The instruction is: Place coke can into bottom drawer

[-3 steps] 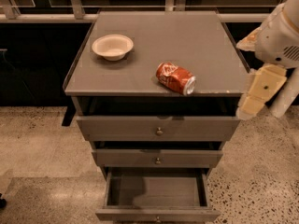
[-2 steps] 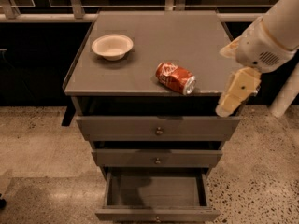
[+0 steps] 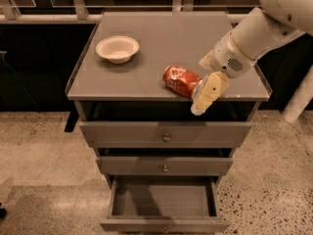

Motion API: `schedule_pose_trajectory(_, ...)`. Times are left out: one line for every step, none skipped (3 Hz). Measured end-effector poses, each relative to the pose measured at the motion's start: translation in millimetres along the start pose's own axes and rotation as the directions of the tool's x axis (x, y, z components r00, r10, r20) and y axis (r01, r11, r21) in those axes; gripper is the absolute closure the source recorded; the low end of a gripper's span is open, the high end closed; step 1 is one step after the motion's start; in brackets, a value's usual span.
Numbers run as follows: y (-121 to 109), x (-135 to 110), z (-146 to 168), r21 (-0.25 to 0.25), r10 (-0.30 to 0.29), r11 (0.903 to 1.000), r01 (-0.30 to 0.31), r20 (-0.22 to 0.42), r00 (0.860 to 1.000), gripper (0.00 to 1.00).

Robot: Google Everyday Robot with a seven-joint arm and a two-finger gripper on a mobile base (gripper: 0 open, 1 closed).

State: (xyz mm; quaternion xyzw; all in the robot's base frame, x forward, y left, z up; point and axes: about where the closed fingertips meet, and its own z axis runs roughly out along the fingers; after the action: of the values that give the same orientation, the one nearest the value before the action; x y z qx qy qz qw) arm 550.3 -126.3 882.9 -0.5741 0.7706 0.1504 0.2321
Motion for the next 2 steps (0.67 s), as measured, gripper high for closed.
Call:
schedule_pose_trajectory(-17, -20, 35, -0.02, -0.037, 0.9991, 0.038, 0.016, 0.999, 0.0)
schedule_pose_trajectory(-32, -31, 65, -0.004, -0.08, 0.9968, 0.08, 0.011, 0.997, 0.0)
